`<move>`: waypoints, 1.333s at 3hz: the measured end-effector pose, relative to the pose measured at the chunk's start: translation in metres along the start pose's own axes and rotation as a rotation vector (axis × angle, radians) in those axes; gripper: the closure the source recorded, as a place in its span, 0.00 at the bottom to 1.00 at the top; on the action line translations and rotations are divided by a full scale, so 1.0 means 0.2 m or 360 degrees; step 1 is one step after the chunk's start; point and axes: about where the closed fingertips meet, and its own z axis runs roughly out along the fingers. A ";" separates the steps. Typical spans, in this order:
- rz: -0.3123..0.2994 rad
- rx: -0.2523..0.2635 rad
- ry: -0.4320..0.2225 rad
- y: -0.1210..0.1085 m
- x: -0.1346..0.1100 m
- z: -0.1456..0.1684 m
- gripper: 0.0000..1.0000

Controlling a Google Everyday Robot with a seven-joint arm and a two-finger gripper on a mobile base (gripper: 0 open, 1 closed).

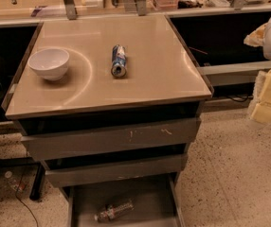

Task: Pick water bottle from bottom drawer and place on counter

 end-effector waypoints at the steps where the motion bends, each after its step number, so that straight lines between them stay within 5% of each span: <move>1: 0.0000 0.0000 0.0000 0.00 0.00 0.00 0.00; 2: -0.0006 -0.0042 -0.0014 0.08 -0.03 0.08 0.00; 4: -0.0077 -0.0302 -0.0236 0.55 -0.32 0.55 0.00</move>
Offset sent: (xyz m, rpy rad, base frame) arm -0.0363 0.0403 -0.0675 0.0466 0.1038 0.0412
